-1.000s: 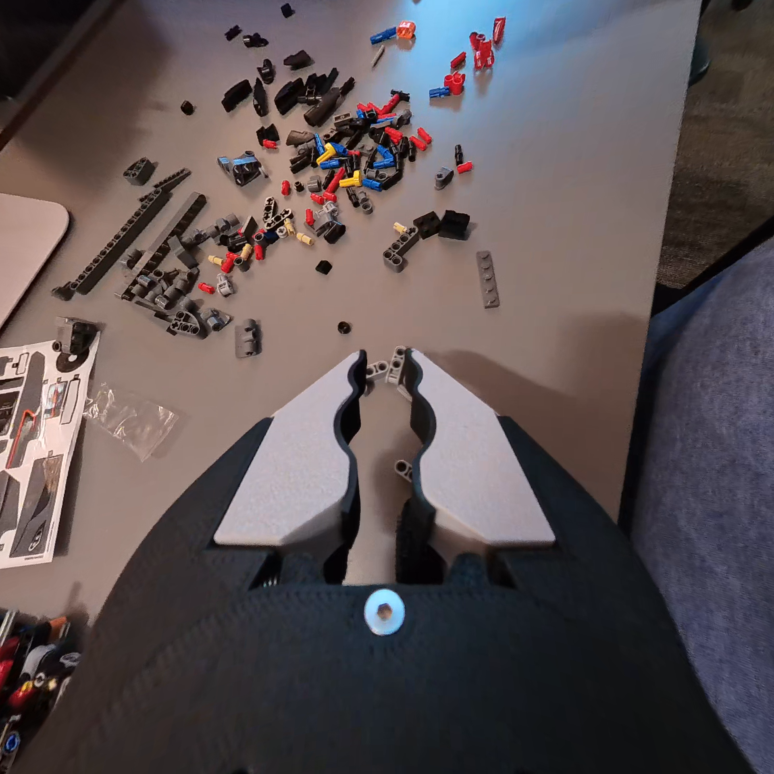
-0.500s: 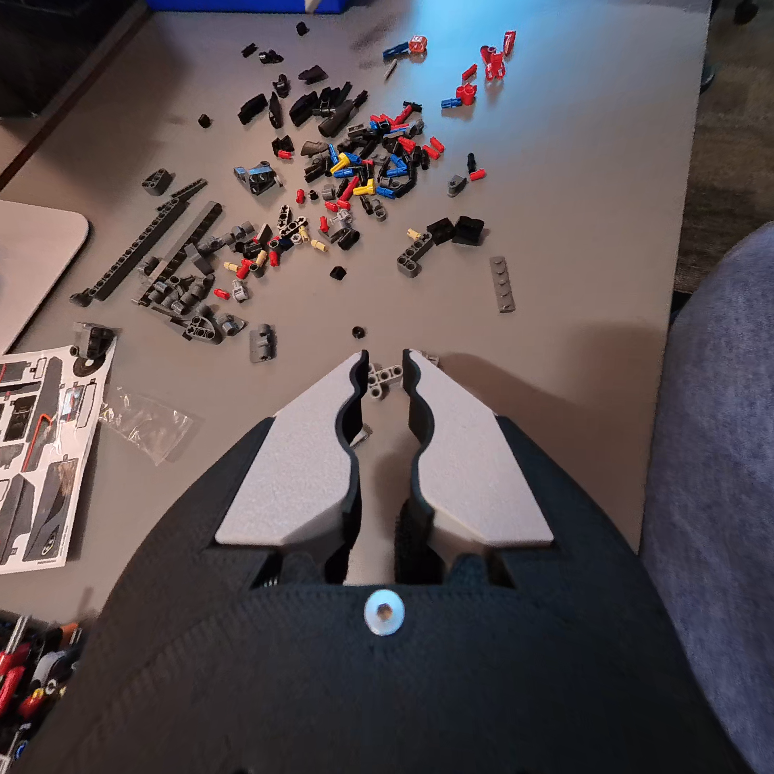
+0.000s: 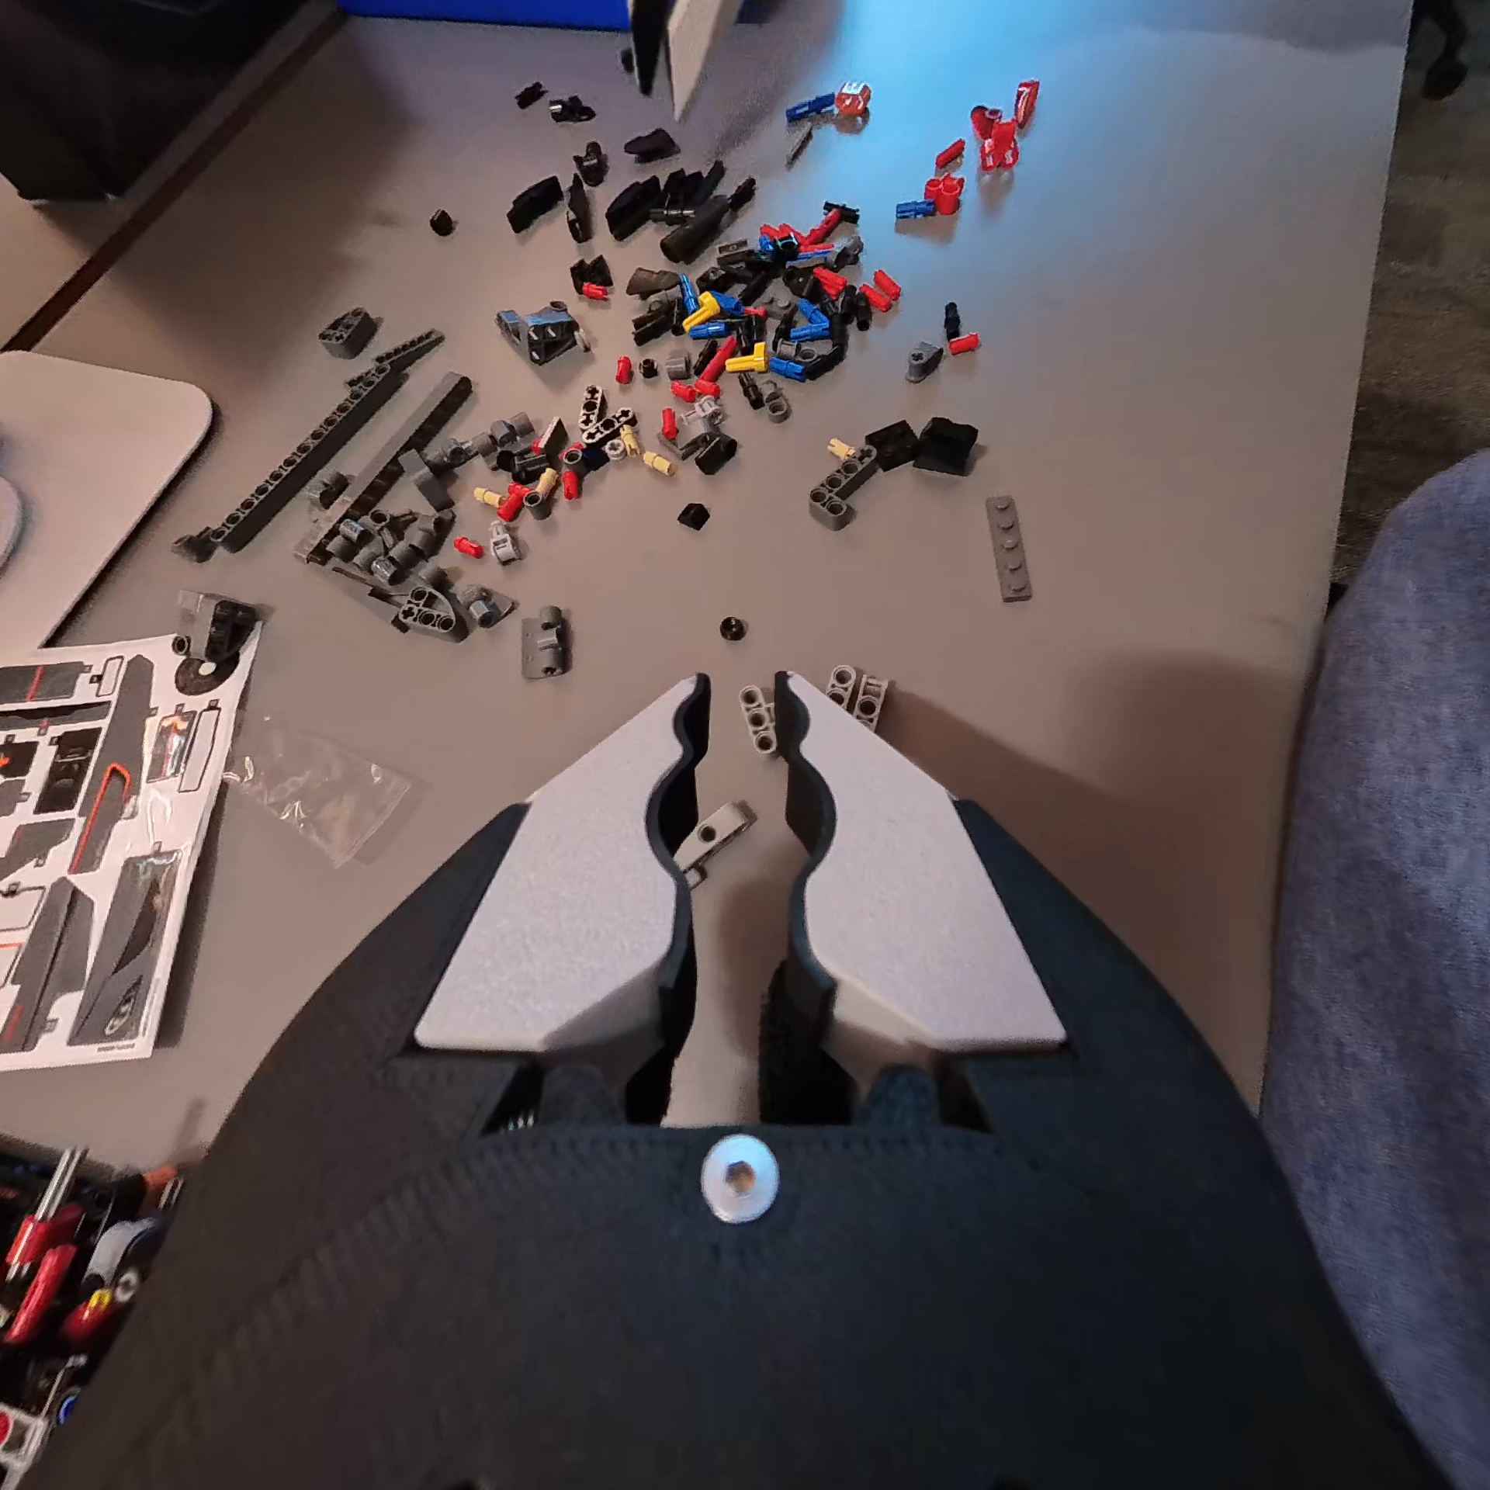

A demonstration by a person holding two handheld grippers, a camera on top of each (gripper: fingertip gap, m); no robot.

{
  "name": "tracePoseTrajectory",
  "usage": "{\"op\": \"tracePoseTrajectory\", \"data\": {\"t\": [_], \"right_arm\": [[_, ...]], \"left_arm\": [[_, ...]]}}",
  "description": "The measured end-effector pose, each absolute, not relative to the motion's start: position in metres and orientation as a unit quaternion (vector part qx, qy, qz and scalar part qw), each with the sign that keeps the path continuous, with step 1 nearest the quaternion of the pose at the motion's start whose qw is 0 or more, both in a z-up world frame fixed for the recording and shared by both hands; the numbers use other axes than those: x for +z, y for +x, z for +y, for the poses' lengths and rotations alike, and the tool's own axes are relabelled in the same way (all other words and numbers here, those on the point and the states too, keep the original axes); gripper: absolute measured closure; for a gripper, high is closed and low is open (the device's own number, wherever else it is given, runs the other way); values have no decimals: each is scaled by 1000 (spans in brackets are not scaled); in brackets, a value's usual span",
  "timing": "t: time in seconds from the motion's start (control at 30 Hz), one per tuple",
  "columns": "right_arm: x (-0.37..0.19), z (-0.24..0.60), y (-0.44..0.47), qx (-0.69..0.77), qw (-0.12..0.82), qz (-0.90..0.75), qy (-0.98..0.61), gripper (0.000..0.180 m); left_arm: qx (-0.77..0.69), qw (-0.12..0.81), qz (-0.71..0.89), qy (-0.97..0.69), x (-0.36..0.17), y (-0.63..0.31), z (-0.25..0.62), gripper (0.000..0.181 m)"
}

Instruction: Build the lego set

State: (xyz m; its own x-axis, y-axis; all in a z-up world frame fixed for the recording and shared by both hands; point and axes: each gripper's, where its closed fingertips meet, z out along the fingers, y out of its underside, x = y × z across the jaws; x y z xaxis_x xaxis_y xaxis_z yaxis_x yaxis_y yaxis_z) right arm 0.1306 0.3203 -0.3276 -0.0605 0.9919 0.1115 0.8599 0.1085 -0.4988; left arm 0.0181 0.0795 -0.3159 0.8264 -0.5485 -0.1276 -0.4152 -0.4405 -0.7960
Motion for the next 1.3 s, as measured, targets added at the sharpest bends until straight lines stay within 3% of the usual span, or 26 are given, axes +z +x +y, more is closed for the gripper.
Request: {"op": "tracePoseTrajectory", "data": {"t": [0.23,0.53,1.3], "right_arm": [[-343,275,130,181,178,-736,-628,157],[-355,258,146,203,150,-735,-629,165],[-337,211,121,249,192,-758,-571,168]], "left_arm": [[-75,446,293,-842,-316,22,79,167],[-76,449,298,-839,-313,25,78,167],[-74,451,304,-836,-311,28,76,168]]}}
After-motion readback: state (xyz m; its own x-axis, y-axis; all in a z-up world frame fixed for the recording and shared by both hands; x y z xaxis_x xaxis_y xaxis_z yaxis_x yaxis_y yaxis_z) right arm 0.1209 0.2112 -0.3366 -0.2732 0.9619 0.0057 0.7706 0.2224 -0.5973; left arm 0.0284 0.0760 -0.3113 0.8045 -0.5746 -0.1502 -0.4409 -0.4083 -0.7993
